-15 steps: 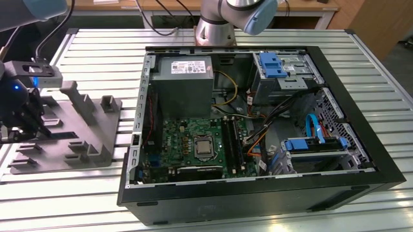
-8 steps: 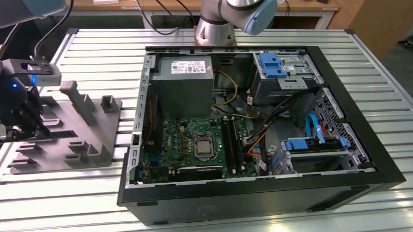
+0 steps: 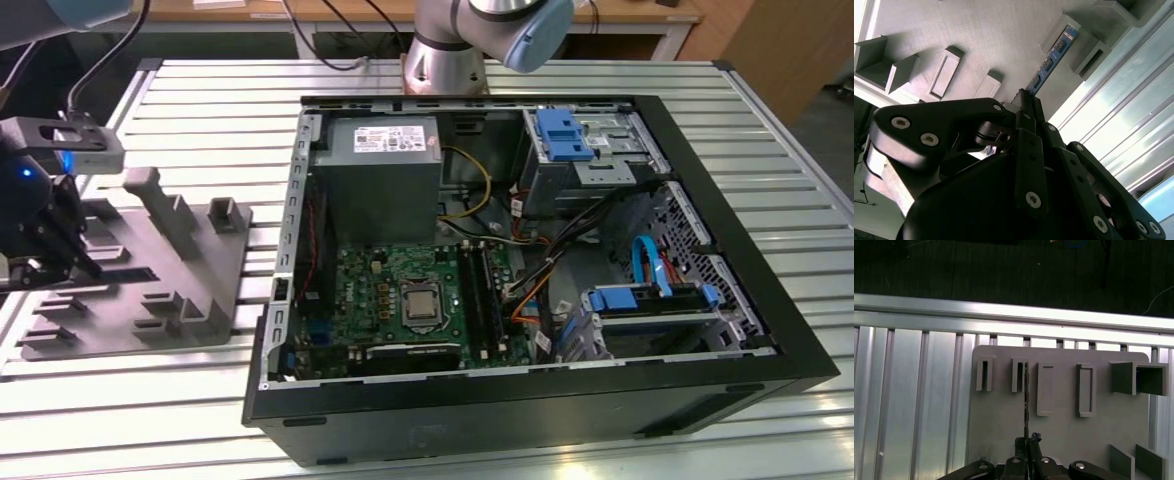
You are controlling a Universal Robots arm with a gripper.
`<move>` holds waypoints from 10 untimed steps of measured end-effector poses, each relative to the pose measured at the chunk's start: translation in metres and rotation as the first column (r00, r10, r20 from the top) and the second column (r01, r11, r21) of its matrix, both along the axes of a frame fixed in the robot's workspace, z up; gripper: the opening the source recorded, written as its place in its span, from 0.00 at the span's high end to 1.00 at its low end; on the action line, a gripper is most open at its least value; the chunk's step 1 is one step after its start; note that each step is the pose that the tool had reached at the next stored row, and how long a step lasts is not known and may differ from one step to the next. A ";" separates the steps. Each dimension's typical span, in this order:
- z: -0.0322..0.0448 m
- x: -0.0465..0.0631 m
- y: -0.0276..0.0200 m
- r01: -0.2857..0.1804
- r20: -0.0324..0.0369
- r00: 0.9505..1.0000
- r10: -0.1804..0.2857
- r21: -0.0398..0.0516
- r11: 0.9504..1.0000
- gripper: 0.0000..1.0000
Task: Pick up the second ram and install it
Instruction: 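Pick up the second ram and move it above second insertion slot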
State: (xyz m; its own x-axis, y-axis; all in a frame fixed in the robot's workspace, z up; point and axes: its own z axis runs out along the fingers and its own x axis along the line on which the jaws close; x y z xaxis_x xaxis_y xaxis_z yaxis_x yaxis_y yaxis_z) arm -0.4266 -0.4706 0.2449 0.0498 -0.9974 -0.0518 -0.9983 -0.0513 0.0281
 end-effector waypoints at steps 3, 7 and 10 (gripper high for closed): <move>0.0017 0.000 0.0000 0.000 0.000 1.000 0.000 0.001 1.000 0.87; 0.0038 0.000 0.0000 0.000 0.000 1.000 0.000 0.003 1.000 0.87; 0.0055 0.000 0.0000 0.000 0.000 1.000 0.000 0.004 1.000 0.87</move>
State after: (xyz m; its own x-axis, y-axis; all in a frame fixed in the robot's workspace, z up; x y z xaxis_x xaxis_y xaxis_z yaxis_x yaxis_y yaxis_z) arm -0.4266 -0.4706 0.2504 0.0498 -0.9972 -0.0555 -0.9983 -0.0514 0.0279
